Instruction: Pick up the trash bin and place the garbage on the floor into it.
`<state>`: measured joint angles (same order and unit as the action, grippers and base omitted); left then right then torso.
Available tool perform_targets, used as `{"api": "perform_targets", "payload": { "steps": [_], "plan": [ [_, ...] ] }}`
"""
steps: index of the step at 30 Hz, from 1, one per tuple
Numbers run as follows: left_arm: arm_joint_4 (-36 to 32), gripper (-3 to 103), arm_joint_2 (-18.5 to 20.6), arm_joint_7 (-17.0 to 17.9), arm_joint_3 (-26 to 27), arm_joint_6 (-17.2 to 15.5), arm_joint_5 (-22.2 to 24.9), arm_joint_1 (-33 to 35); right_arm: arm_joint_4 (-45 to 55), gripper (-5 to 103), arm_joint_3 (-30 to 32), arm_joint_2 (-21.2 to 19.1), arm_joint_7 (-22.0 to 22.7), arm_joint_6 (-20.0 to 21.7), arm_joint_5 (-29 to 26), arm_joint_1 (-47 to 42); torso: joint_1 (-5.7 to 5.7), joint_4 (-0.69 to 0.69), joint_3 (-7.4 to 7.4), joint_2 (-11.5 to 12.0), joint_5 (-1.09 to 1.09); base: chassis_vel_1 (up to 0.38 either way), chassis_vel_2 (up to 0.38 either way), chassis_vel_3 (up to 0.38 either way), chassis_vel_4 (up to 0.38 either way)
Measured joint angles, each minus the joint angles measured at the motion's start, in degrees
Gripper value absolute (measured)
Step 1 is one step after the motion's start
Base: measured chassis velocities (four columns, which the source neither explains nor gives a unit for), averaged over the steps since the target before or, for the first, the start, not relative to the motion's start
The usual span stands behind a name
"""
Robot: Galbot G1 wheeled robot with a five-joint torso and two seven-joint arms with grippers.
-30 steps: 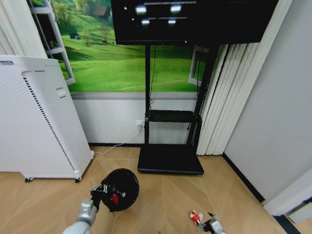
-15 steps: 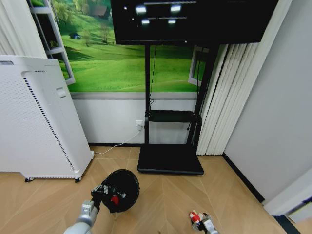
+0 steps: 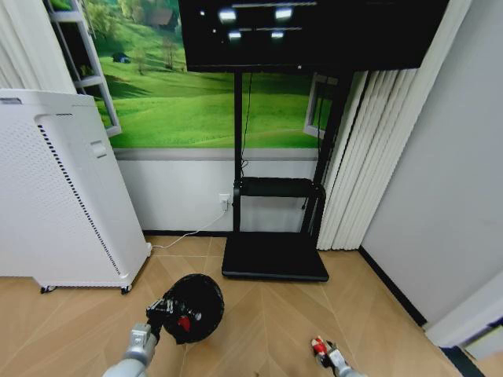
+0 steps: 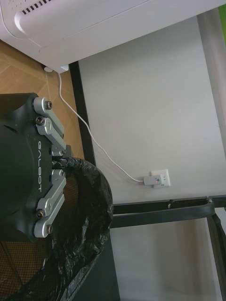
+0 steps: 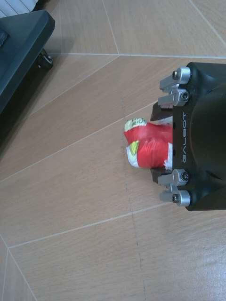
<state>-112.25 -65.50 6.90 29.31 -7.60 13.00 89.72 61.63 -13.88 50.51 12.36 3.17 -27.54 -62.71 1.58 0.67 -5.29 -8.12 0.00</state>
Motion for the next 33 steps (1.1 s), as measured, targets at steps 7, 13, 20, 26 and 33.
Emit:
{"api": "perform_targets", "payload": {
  "steps": [7, 13, 20, 26, 33],
  "plan": [
    [0.1, 6, -0.1, 0.0, 0.0, 0.2, -0.2, 0.1, -0.4, 38, 0.1, 0.2, -0.1, -0.9, 0.4, -0.1, 0.0, 0.0, 0.0, 0.0, 0.0, 0.0, 0.0, 0.0, 0.0],
    [0.5, 6, -0.3, 0.0, -0.6, 0.2, -0.2, -0.7, 2.1, 31, 1.8, -0.6, 0.0, -1.5, 0.4, -1.4, 0.0, 0.0, 0.0, 0.0, 0.01, 0.0, 0.0, 0.0, 0.0],
    [-0.4, 6, -0.5, 0.1, -2.7, 0.1, -0.3, -2.6, 13.1, 31, 7.6, -4.6, -0.1, -3.9, -1.0, -5.2, 0.0, 0.0, 0.0, 0.0, 0.0, 0.0, 0.0, 0.0, 0.0],
    [-0.7, 6, 0.3, 0.0, -4.0, -0.2, -0.4, -3.9, 21.5, 31, 10.4, -8.5, -2.5, -8.4, -2.1, -6.4, 0.0, 0.01, 0.0, 0.0, -0.01, 0.0, 0.0, 0.0, 0.0],
    [-1.1, 6, -0.4, 0.0, -4.7, 0.0, -0.9, -3.7, 33.1, 31, 12.1, -11.3, -2.7, -10.1, -3.4, -6.5, 0.0, -0.02, 0.0, 0.0, 0.0, 0.0, 0.0, 0.0, 0.0]
  ]
}}
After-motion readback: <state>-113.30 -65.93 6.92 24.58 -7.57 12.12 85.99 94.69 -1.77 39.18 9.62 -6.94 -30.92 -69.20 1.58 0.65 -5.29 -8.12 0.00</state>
